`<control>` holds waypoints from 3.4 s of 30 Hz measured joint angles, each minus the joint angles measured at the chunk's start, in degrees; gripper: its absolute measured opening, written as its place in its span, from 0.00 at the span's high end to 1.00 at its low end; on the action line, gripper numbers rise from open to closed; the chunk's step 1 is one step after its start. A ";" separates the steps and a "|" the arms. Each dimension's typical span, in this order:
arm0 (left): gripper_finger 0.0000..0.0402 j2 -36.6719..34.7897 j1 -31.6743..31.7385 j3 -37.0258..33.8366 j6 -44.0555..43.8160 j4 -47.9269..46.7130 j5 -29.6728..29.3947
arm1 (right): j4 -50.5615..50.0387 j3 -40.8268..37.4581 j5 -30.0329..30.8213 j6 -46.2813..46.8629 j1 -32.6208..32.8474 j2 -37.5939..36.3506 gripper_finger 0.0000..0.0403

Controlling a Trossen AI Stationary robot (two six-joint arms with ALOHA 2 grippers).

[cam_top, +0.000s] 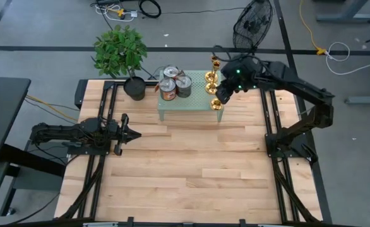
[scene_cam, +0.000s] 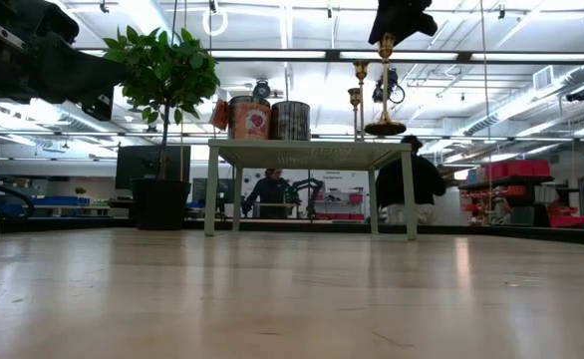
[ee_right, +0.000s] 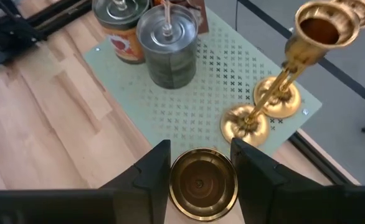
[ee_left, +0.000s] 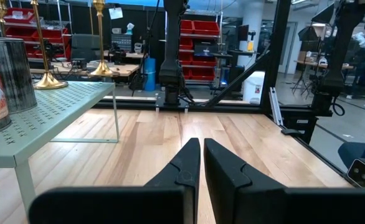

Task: Pick & Place candle stick holders
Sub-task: Put the gold candle holder on the shelf

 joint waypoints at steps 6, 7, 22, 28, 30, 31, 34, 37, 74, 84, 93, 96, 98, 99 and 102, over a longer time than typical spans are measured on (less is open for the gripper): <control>0.93 0.00 0.01 0.00 0.00 -0.01 0.00 | 0.28 -0.46 4.07 3.03 2.20 0.17 0.64; 0.93 0.01 0.02 -0.01 0.00 -0.01 0.00 | 0.47 -0.46 4.73 3.84 2.44 0.22 0.64; 0.93 0.01 0.00 0.01 0.01 -0.02 0.00 | 1.39 -0.52 8.41 9.72 3.06 3.44 0.64; 0.93 0.01 0.01 0.02 0.00 -0.02 0.00 | 2.11 -0.52 8.42 10.19 2.13 4.31 0.64; 0.93 0.00 0.01 0.02 0.00 0.00 0.00 | 2.62 -0.50 8.67 10.20 1.87 4.68 0.64; 0.93 0.00 0.01 0.01 0.00 -0.02 0.00 | 2.72 -0.48 8.90 10.20 1.84 4.84 0.64; 0.93 0.01 0.00 0.02 0.00 -0.02 0.00 | 2.87 -0.48 9.84 10.18 1.52 5.34 0.64; 0.93 0.01 0.01 -0.01 0.01 -0.01 0.00 | 3.11 -0.48 10.11 10.20 1.29 5.59 0.64; 0.93 0.01 0.02 0.00 0.02 0.00 0.00 | 5.03 -0.48 11.75 10.36 0.71 5.86 0.64; 0.93 0.01 0.00 0.00 0.00 0.00 0.01 | 5.25 -0.48 9.88 10.38 0.71 5.86 0.64; 0.93 0.01 0.01 0.01 0.00 -0.01 0.00 | 5.23 -0.48 9.88 10.36 0.69 5.86 0.64; 0.93 0.00 0.01 0.00 0.00 -0.02 0.00 | 5.42 -0.48 9.95 10.26 0.71 6.46 0.64; 0.93 0.01 0.00 0.02 0.00 0.00 0.00 | 5.64 -0.46 9.85 10.16 0.69 6.79 0.64; 0.93 0.01 0.02 0.00 0.00 -0.02 0.00 | 5.64 -0.45 9.82 10.18 0.69 6.89 0.64; 0.93 0.01 0.02 0.02 0.00 0.00 0.00 | 5.85 -0.41 9.87 10.16 0.69 7.10 0.64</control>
